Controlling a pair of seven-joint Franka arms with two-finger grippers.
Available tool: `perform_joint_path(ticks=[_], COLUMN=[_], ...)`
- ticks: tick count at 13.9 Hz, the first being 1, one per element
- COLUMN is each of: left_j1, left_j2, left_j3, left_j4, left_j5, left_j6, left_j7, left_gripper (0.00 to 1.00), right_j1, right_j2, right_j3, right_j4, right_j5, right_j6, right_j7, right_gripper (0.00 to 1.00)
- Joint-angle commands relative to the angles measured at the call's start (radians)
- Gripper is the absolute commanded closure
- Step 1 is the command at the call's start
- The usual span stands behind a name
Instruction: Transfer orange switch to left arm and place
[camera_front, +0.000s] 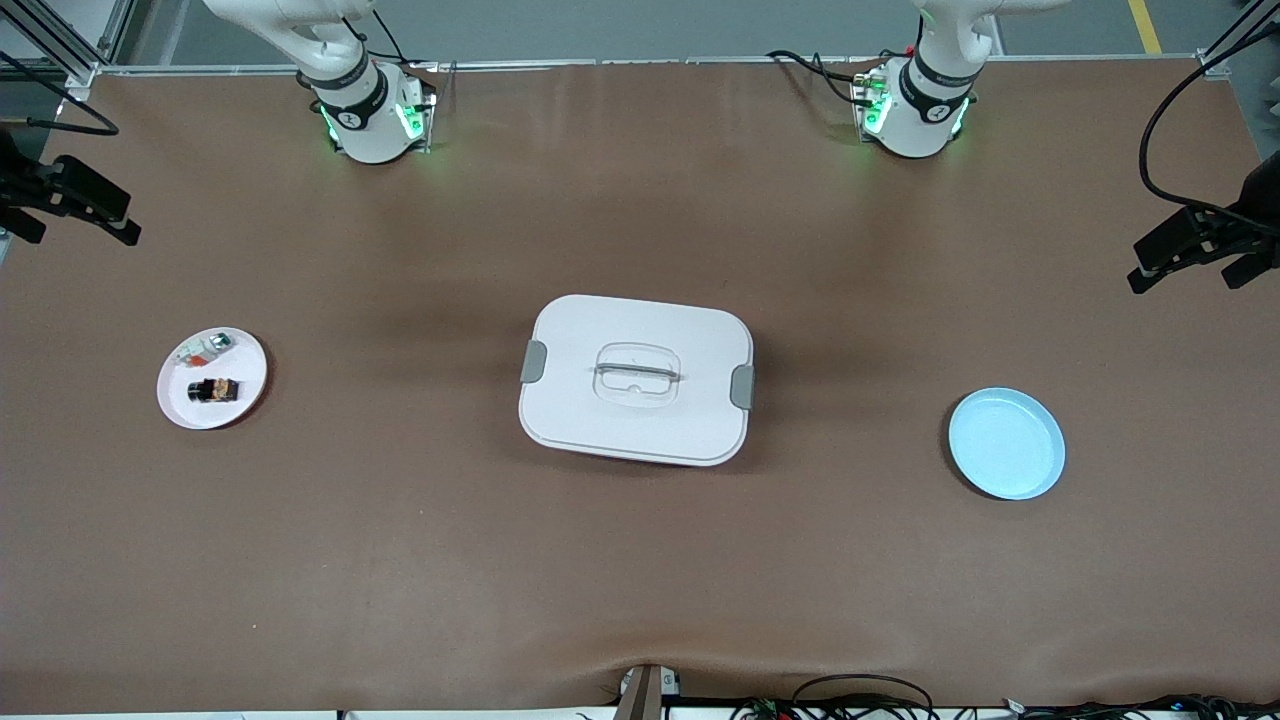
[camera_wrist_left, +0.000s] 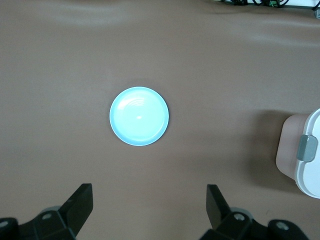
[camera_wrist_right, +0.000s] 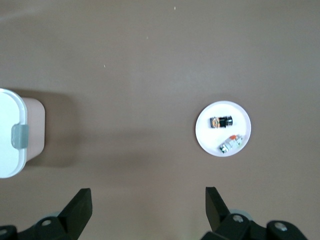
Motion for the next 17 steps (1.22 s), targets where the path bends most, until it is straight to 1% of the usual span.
perform_joint_path(ticks=[1,3,6,10,13,17], left_j1=[0.003,0.000,-0.005,-0.002,-0.003,-0.005], left_j2=[-0.004,-0.004,-0.005,-0.005,-0.005,-0.004], left_j3=[0.001,0.000,-0.003,-0.002,-0.002,-0.002], left_j4=[0.011,0.009,0.011,0.011,0.012,0.026], left_j5=[-0.001,-0.002,-0.002,-0.020,-0.025,-0.025], left_j6=[-0.006,-0.006,-0.006,-0.006,-0.006,-0.006], left_j7=[0.018,0.015,0.014,0.014,0.015,0.014], left_gripper=[0.00,0.00,0.00,0.00,0.00,0.00], right_j1=[0.002,-0.021,-0.041,-0.056,-0.055,-0.075], right_j2=[0.002,0.009,0.027,0.076,0.134,0.183], right_j3=[-0.004,-0.009,-0.009,-0.009,-0.009,-0.006], right_j4=[-0.011,-0.008,-0.004,0.006,0.009,-0.006], right_j5=[-0.013,-0.002,-0.017,-0.029,-0.033,-0.014], right_j6=[0.011,0.020,0.024,0.021,0.023,0.055], right_j7=[0.029,0.023,0.016,0.016,0.014,0.006], right_gripper=[0.00,0.00,0.00,0.00,0.00,0.00])
